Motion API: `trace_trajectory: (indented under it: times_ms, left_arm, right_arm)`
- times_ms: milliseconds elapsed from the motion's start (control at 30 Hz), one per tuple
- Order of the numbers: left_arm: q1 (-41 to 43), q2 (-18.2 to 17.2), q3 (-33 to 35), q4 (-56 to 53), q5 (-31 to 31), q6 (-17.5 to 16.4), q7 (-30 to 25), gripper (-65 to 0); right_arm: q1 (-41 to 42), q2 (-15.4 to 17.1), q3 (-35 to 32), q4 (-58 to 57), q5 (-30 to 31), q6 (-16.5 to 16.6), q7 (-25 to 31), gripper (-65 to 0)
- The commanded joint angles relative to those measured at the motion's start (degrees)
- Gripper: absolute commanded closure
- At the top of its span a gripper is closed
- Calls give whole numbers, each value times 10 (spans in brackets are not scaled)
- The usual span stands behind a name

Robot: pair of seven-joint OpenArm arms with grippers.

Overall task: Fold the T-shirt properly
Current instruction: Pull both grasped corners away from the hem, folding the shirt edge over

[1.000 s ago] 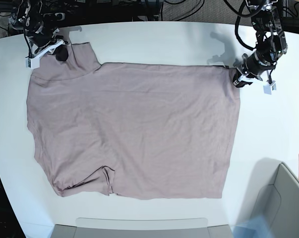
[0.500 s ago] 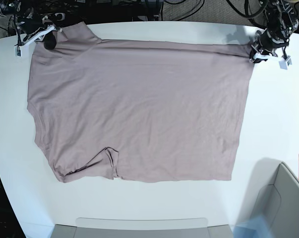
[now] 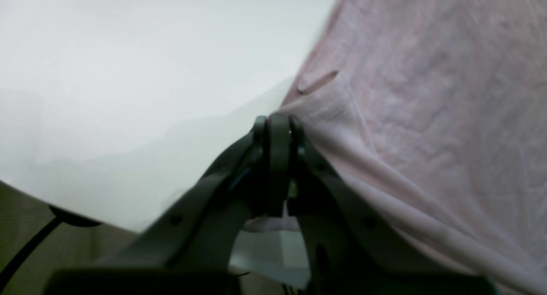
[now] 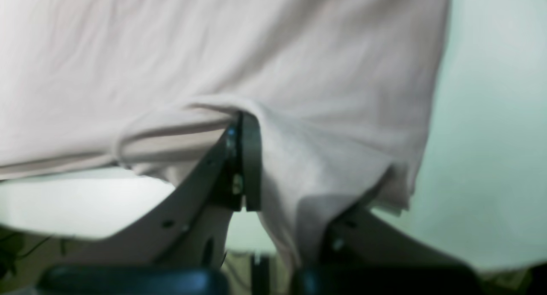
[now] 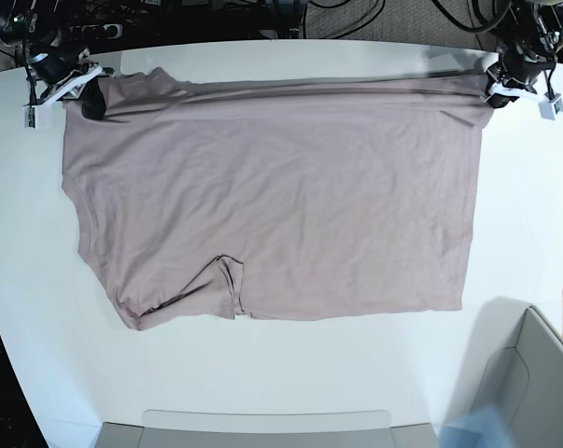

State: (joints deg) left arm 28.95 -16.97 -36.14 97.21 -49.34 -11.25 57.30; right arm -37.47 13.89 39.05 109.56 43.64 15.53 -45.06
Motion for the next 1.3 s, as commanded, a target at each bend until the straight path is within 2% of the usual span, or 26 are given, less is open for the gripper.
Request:
trace_trajectory:
  times_ms: [0,67,200,333,500,633,833,1100,1267]
  left_arm:
    - [-10,-10,-4,14,1,0,-13,0]
    - [-21,-10,-4,12,1,0,-13,0]
    - [-50,-10,-3,12,2,0,-13,0]
    - [-86,-11,0,6,21,1,-1,0]
    - [-142,-10,33,-2,102,1,25,0]
    - [-173,-10,44,-2,141,1,26,0]
    - [-209,-10,48,-8,144,1,31,0]
    - [-264,-14,48,-96,144,1,31,0]
    - [-285,-14,48,-115,144,1,31,0]
  right_arm:
    - [3,8,6,9,-2,0,13,0]
    - [20,16,6,7,-3,0,7,0]
    - [76,28,6,6,-3,0,-60,0]
    - [121,28,4,5,-32,0,-80,0]
    - [169,29,-57,-24,-94,0,-80,0]
    - [200,28,-83,-53,-104,0,-78,0]
    - [241,29,-102,-92,-105,0,-78,0]
    - [283,37,-141,-133,-106,-3,-78,0]
    - [313,33,-153,-139,-158,-4,-78,0]
